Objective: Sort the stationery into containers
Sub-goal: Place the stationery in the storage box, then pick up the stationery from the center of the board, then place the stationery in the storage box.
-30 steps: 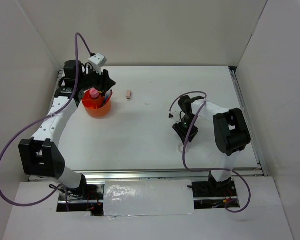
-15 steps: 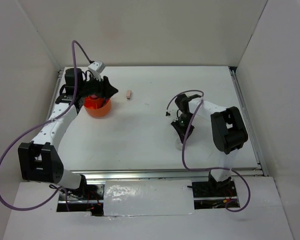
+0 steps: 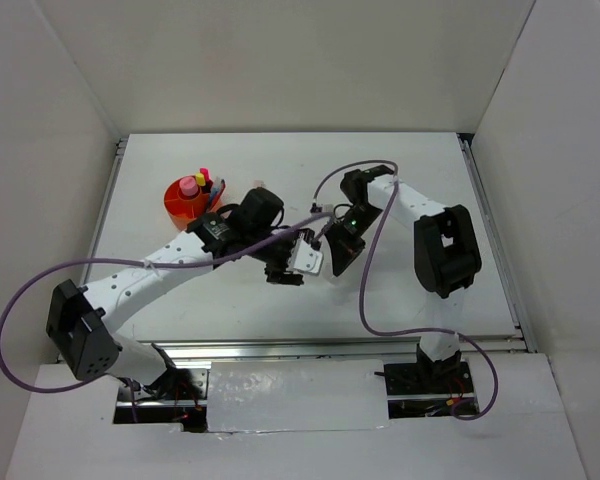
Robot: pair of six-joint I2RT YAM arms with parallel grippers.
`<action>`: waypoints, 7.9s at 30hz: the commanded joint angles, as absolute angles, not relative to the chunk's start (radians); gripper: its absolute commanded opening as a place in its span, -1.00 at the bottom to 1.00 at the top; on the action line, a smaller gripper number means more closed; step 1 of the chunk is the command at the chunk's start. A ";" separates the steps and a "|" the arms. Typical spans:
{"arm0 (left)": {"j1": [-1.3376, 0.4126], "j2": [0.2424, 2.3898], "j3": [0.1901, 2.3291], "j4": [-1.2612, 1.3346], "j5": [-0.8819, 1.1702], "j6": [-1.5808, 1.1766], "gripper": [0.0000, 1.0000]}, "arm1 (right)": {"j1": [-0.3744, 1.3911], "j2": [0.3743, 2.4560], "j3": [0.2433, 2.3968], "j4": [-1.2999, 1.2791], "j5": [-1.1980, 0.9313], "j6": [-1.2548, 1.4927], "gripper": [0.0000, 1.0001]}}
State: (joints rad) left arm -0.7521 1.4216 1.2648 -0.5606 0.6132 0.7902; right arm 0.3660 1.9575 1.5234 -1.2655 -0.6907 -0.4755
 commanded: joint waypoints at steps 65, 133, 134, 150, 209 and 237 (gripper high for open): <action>-0.398 1.565 1.456 -0.339 0.466 -0.124 -1.00 | 0.031 1.964 1.770 -1.318 -0.963 -0.393 0.30; 0.210 1.740 1.818 -0.422 0.397 0.088 0.99 | -0.043 1.825 1.701 -0.962 -0.553 -0.209 0.16; 0.207 1.700 1.813 -0.398 0.399 0.077 0.99 | -0.049 1.830 1.742 -0.945 -0.488 -0.201 0.08; 0.179 1.600 1.715 -0.400 0.615 0.029 0.76 | -0.014 2.224 2.132 -0.867 -0.265 -0.383 0.44; -0.770 1.354 1.149 -0.374 0.321 0.969 0.47 | 0.455 2.042 1.701 -0.986 -0.989 0.136 -1.00; -0.819 1.476 1.175 -0.532 0.325 1.125 -0.70 | 0.512 2.034 1.695 -0.985 -1.124 0.155 -0.36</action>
